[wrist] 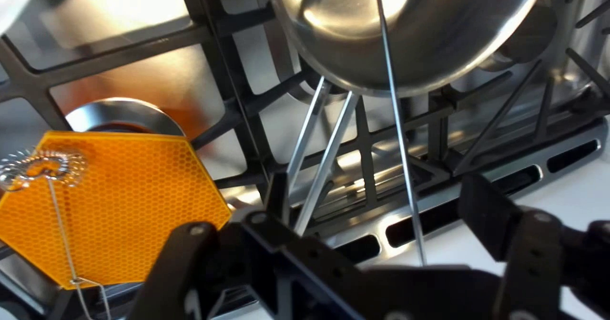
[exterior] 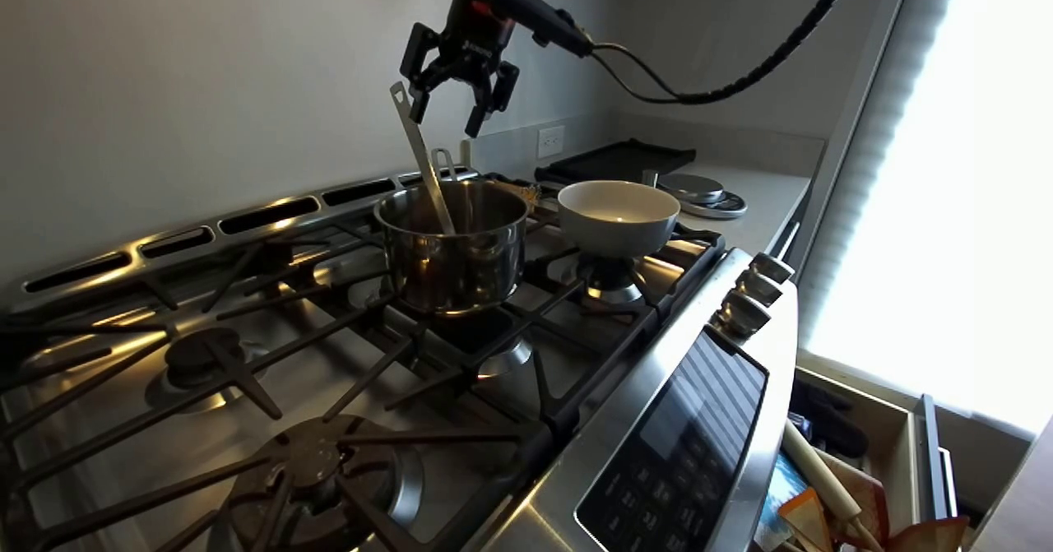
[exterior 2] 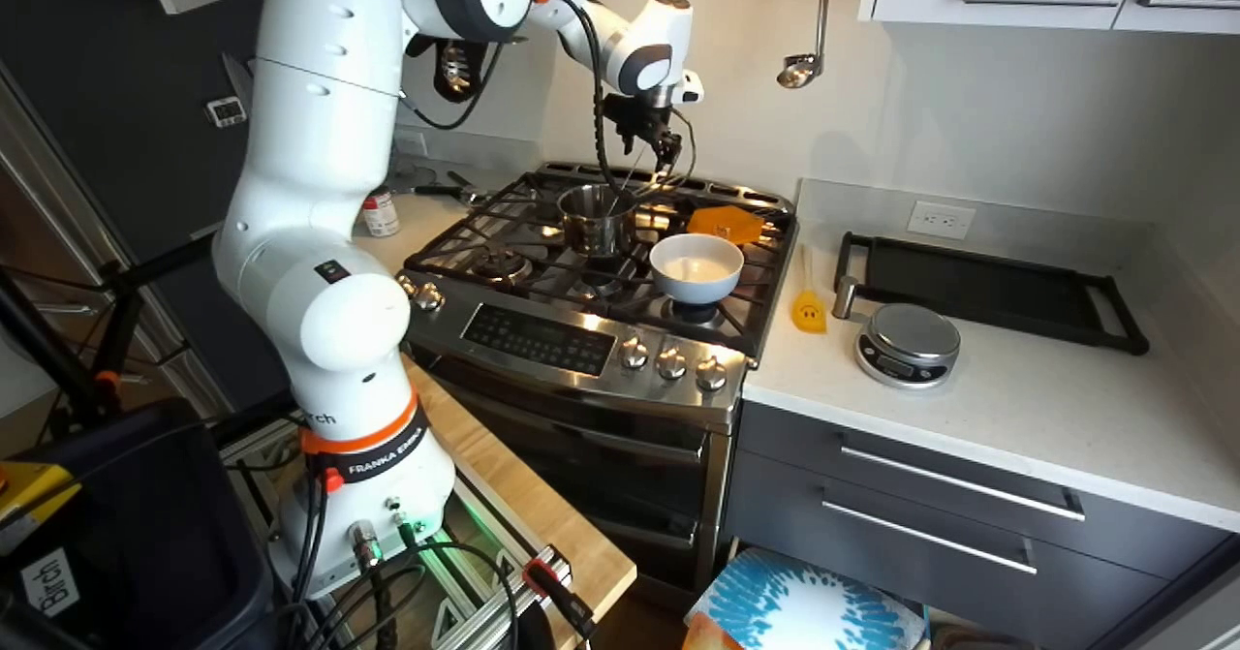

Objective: Pick up the silver serving spoon from the silver pot and put it in the white bowl

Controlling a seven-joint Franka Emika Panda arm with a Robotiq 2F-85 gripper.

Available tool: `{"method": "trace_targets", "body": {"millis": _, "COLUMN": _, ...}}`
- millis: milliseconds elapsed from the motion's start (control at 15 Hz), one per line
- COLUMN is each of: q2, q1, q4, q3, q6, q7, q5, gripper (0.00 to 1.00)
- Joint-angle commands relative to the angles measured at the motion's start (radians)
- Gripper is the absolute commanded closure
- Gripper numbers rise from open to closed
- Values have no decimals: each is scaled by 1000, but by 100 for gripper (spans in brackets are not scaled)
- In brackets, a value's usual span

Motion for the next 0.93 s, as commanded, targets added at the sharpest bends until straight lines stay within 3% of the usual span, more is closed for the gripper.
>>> {"method": "trace_targets", "body": {"millis": 0, "q2": 111, "q1": -43, "q4": 172, "q3": 44, "q6": -127, "q7": -63, "q5": 19, "gripper": 42}}
{"method": "trace_targets", "body": {"millis": 467, "q2": 238, "q1": -67, "q4": 370, "q3": 79, "q6": -325, "q7": -155, "q5": 24, "gripper": 96}}
{"method": "trace_targets", "body": {"millis": 600, "q2": 269, "q1": -65, "q4": 416, "q3": 84, "q6": -376, "q7": -175, "q5": 17, "gripper": 100}}
{"method": "trace_targets", "body": {"millis": 867, "q2": 253, "q1": -56, "q4": 428, "q3": 85, "q6": -408, "q7": -191, "q5": 4, "gripper": 99}}
